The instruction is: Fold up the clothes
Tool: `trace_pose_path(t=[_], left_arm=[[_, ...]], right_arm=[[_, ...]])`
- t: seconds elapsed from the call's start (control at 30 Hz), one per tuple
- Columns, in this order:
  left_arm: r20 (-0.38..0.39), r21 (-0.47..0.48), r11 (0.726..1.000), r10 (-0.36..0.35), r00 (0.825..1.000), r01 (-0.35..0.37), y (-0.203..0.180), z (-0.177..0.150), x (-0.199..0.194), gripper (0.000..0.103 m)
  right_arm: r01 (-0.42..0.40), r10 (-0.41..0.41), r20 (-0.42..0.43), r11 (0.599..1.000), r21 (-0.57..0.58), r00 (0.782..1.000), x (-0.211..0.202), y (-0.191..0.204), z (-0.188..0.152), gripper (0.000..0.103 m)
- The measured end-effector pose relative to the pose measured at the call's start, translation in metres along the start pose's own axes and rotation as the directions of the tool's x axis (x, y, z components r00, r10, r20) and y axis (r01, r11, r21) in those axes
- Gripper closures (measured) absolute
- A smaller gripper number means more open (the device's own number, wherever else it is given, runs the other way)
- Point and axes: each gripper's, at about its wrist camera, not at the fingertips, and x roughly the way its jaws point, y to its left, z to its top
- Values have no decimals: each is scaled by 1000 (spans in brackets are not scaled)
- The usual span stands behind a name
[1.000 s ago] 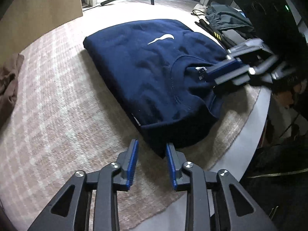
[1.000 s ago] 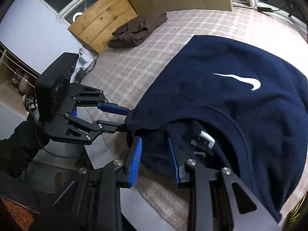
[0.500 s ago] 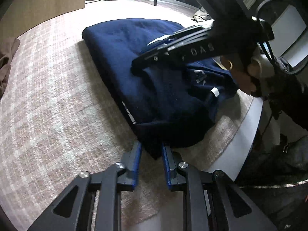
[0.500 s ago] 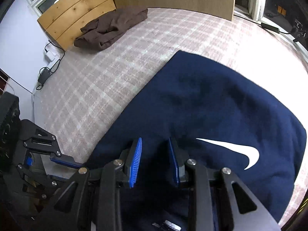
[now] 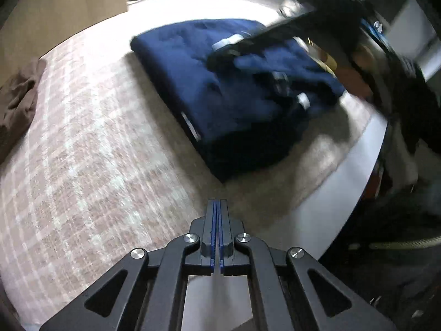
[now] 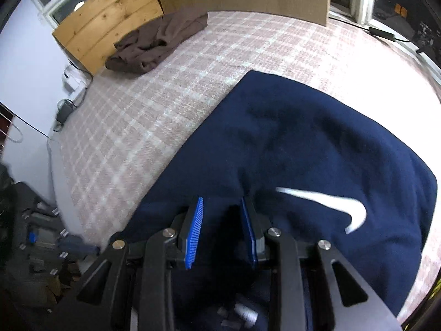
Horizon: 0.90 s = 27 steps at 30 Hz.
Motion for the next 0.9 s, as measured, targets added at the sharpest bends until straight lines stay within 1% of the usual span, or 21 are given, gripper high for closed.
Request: trace_pose_path(t=[0.03,0.07,0.1,0.17,0.2,0.23,0.27,0.37,0.47,0.53,0.6,0.7,0.8,0.87,0.9], left_arm=[[11,-16,1000,-8,1000,8,3,3,-1,82],[16,-22,1000,-15,1000,15,5,5,0,68],[16,-20,1000,-21,1000,21,6,8,4,67],[15,-16,999,-33,999,33,7,13,11,69],[15,-13,999,-39,999,39,8,16,14,71],[13,-13,999,-47,999,47,10,18,16,91],[9,-11,999,-48,999,48,11,20,17,98],[6,17,999,-28,1000,27,8,19,16,99],[20,42,999,-16,1000,15,3,15,8,99],[31,47,999,-18,999,16,1,9,3,100],[21,31,999,-12,1000,12,1,2,7,101],[-18,3,1000,-26,1000,26,3,-10,19,102],[-57,-3,999,-35,998,34,4,-19,19,103],[-56,-6,1000,-24,998,23,7,-21,12,102],[-43,-18,1000,-22,999,22,12,-18,7,102]], right_arm=[[-24,24,11,1000,6,1000,-7,3,-3,75],[-48,48,21,999,11,999,-14,6,-7,75],[-72,72,31,997,16,997,-21,9,-10,75],[-59,60,25,998,-22,998,-25,20,-12,75],[-51,52,22,998,-43,998,-26,25,-12,75],[-49,50,19,997,-53,999,-25,28,-10,75],[-48,49,16,997,-62,999,-23,30,-6,75],[-54,54,5,995,-83,999,-10,33,8,75],[-26,23,-30,994,-103,999,16,35,18,75],[18,-26,-59,992,-122,998,31,34,17,75],[23,-31,-65,993,-115,997,41,27,12,75],[-5,0,-56,997,-80,998,39,21,11,74],[10,-12,-37,998,-69,999,22,20,5,74],[4,-6,-24,998,-66,1000,4,20,-6,74],[-15,14,-19,999,-52,1000,-5,19,-14,72]])
